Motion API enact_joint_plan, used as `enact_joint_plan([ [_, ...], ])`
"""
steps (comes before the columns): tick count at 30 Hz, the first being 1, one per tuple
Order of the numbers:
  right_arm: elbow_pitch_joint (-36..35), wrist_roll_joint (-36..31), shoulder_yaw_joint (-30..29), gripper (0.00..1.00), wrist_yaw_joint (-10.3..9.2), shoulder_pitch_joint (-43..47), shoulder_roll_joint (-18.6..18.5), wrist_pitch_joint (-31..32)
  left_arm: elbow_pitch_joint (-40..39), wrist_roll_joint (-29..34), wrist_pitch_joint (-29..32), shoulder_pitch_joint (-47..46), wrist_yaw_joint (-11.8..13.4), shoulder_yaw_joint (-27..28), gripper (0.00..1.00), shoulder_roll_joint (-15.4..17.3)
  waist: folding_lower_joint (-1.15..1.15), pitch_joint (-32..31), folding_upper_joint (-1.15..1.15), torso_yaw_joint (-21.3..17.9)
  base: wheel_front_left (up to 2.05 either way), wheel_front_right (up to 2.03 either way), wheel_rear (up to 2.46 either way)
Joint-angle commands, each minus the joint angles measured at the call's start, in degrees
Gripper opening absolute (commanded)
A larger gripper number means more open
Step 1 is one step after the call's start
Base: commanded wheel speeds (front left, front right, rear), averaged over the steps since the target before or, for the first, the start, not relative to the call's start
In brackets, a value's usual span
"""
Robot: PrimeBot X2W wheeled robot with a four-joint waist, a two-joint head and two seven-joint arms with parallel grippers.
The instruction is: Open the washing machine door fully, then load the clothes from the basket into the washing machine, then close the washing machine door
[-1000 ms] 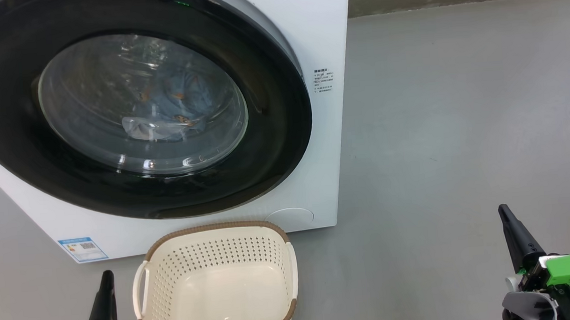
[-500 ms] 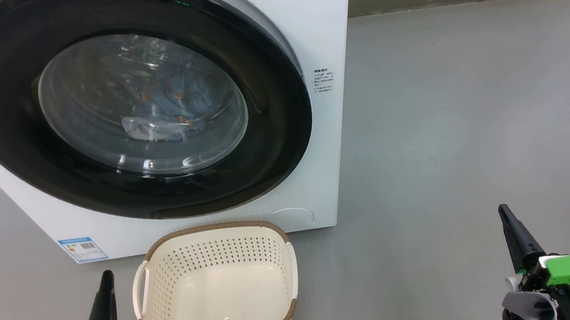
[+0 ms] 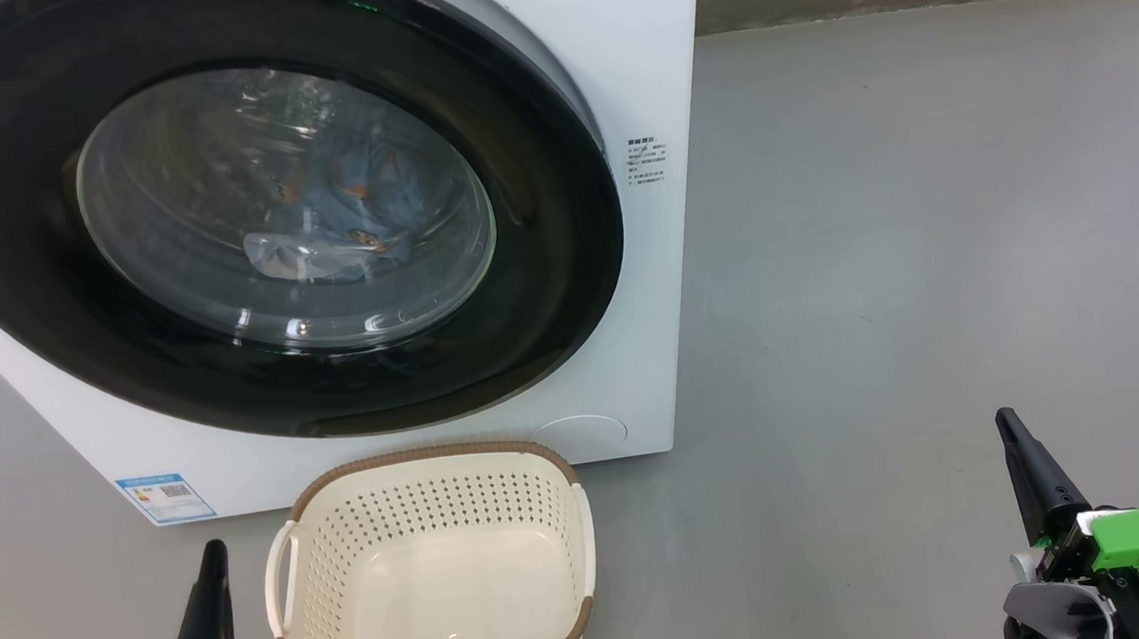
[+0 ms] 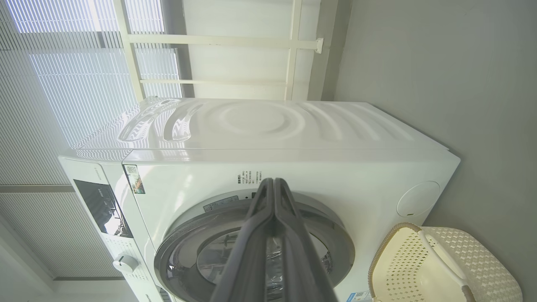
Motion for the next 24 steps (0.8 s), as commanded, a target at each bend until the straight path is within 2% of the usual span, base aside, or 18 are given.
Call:
enact_joint_plan([
  [1, -1.78, 0.51, 0.97, 0.00, 0.10, -2.53, -0.54, 0.16, -1.82, -0.41, 0.37, -2.55, -0.05, 1.88, 0.00, 0.51, 0.00, 0.00, 0.00, 0.00, 0.00, 0.00, 0.00],
  [24, -1.79, 0.60, 1.08, 0.00, 0.10, -2.52, -0.62, 0.08, -1.82, -0.41, 0.37, -2.55, -0.05, 1.88, 0.00, 0.51, 0.00, 0.00, 0.00, 0.00, 0.00, 0.00, 0.00],
])
